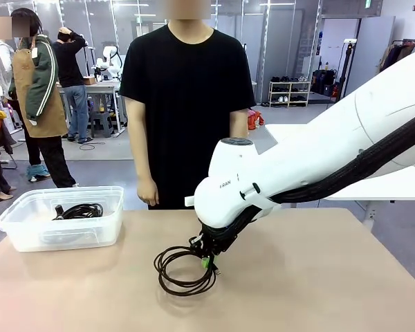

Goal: Organize and store the cables.
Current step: Place the USB Extension Cable into the Organizing box.

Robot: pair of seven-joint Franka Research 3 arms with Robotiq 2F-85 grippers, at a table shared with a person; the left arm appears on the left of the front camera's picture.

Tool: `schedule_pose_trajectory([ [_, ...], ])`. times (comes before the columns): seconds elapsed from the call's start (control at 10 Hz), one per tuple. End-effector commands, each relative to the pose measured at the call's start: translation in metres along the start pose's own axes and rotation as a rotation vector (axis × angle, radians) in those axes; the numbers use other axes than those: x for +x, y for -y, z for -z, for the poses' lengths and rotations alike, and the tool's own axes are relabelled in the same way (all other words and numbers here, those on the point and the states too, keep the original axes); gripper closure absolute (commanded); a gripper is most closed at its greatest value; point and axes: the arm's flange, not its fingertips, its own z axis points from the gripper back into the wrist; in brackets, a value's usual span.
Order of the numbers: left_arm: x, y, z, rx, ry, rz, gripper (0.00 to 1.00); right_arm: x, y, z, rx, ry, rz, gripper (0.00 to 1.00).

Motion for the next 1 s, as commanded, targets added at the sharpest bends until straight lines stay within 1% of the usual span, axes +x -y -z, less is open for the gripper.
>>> schedule_pose_trajectory([
  [0.0,0.001,-0.002,0.001,0.002,0.015,-0.007,0.06,0.006,-0.002,-0.005,-0.011,-0.006,0.004,0.92],
  [0.1,0.001,-0.002,0.001,0.002,0.015,-0.007,0.06,0.005,-0.002,-0.003,-0.009,-0.011,0.011,0.64],
  [0.4,0.001,-0.002,0.001,0.002,0.015,-0.007,0.06,0.001,0.001,-0.001,-0.001,-0.007,0.018,0.00],
  [0.6,0.001,-0.002,0.001,0.002,0.015,-0.007,0.06,-0.002,0.010,-0.007,0.001,0.013,0.025,0.00],
  [0.7,0.001,-0.002,0.001,0.002,0.015,-0.007,0.06,-0.005,0.014,-0.012,0.007,0.033,0.032,0.09],
  [0.8,0.001,-0.002,0.001,0.002,0.015,-0.007,0.06,-0.008,0.019,-0.020,0.012,0.050,0.030,0.00],
  [0.9,0.001,-0.002,0.001,0.002,0.015,-0.007,0.06,-0.011,0.026,-0.027,0.023,0.072,0.019,0.00],
])
